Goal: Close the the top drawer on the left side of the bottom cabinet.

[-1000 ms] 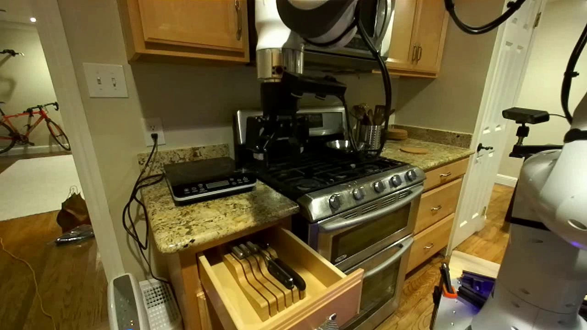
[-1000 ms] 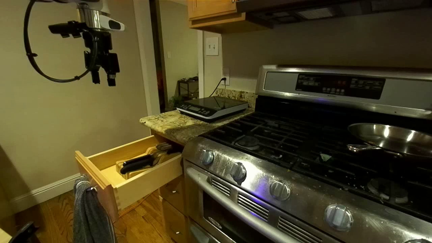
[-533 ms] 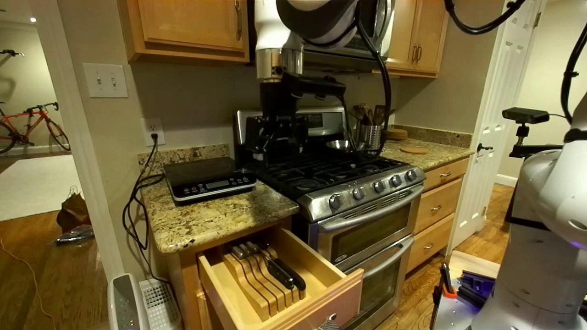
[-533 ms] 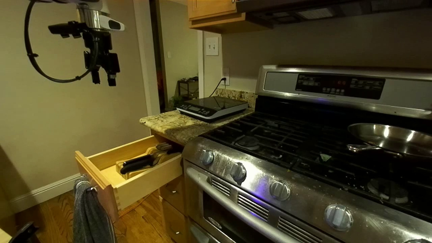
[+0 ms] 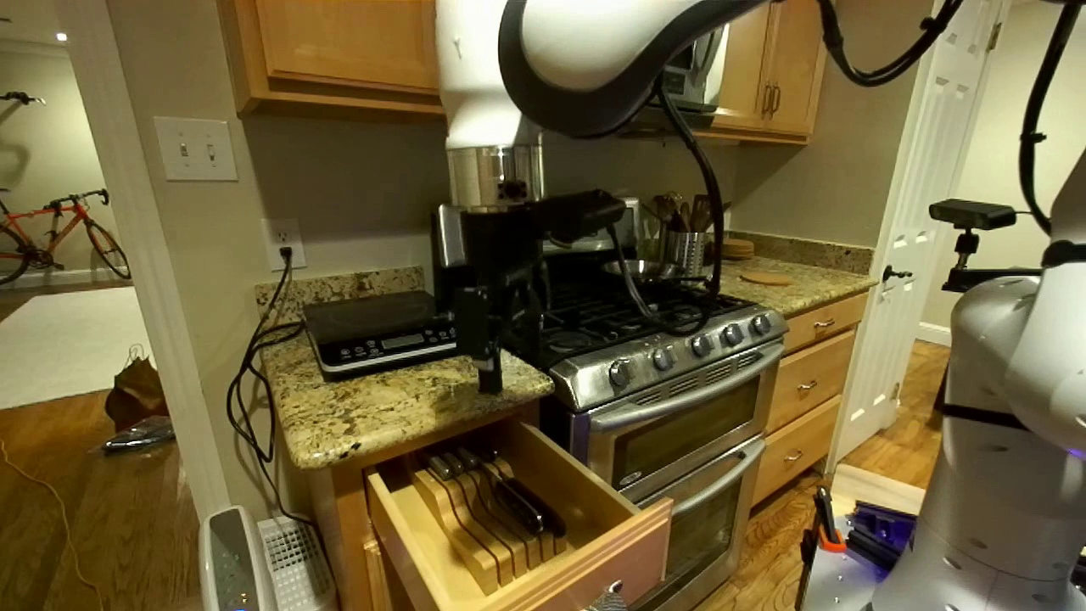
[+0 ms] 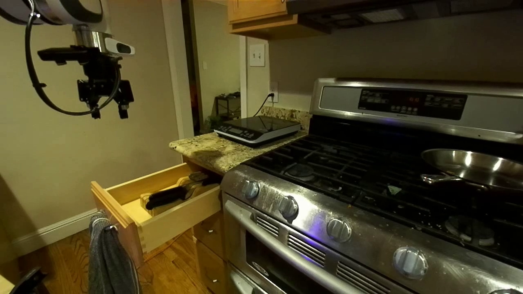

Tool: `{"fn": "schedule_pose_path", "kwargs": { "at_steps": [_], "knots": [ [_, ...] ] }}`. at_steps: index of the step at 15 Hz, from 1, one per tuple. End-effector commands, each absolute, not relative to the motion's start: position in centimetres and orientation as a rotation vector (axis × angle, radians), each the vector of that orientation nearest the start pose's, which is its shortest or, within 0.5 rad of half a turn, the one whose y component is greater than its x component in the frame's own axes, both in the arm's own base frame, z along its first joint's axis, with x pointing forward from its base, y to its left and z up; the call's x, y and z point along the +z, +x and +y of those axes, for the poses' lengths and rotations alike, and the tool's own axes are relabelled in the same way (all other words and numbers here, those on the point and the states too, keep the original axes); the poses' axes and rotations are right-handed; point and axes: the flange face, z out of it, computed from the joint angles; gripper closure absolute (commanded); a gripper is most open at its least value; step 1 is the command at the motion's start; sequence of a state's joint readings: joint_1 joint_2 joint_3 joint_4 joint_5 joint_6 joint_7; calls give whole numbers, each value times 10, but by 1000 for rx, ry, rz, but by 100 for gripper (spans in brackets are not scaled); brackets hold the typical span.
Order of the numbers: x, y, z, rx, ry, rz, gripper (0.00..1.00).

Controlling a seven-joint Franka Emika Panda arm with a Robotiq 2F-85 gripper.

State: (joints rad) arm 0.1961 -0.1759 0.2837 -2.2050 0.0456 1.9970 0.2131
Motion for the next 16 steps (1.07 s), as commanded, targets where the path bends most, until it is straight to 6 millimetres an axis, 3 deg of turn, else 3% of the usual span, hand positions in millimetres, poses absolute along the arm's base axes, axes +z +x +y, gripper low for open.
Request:
{"fn": "schedule_pose_path", "kwargs": {
  "at_steps": [1,4,5,7,11,16],
  "knots": [
    [417,421,246,42,-3105,-701,0],
    [392,416,244,60,-3045,-919,0],
    [401,420,250,79,-3067,-802,0],
    [391,419,248,98,-3050,-866,0],
    [390,419,248,99,-3042,-891,0],
    [347,417,251,72,-3028,-1014,0]
  ]
}}
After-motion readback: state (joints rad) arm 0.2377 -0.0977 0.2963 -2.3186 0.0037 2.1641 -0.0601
